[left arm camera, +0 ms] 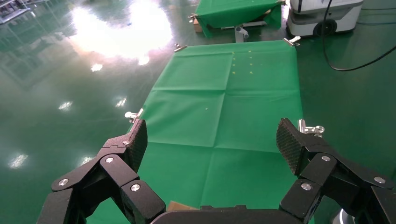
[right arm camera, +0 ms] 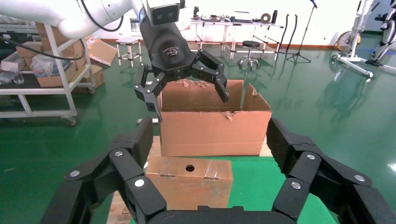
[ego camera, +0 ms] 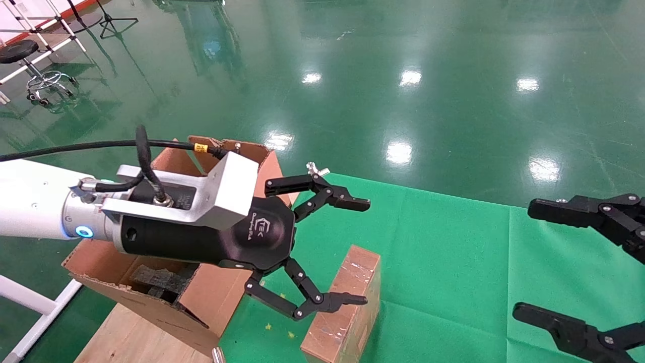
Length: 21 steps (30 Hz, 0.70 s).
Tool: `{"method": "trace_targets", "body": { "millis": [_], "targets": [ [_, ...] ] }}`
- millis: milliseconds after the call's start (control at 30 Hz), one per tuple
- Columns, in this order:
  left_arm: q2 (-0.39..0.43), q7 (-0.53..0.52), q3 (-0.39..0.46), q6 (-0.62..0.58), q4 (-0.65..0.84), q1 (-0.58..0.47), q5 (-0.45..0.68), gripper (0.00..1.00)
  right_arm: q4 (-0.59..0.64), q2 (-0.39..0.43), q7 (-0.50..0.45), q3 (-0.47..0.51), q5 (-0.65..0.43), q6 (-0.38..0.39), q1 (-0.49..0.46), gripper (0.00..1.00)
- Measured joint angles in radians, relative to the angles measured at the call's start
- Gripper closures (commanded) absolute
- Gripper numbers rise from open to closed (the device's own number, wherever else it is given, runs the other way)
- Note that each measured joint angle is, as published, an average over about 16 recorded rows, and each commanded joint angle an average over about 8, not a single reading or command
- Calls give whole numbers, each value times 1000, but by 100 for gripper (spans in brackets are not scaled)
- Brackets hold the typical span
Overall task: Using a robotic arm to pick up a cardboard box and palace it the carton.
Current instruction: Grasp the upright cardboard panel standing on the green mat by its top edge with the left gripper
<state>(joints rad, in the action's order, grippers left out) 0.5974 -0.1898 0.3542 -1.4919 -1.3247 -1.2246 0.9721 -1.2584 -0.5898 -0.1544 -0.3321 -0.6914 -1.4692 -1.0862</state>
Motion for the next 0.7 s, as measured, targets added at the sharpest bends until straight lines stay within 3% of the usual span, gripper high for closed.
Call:
{"method": "trace_targets", "body": {
  "millis": [267,700],
  "targets": [
    [4,-129,51,10,-8,-87,121,0,0,0,0,0,0,0,0,100],
    [94,-665,269,-61,3,-400,414,0,0,0,0,0,0,0,0,100]
  ]
}}
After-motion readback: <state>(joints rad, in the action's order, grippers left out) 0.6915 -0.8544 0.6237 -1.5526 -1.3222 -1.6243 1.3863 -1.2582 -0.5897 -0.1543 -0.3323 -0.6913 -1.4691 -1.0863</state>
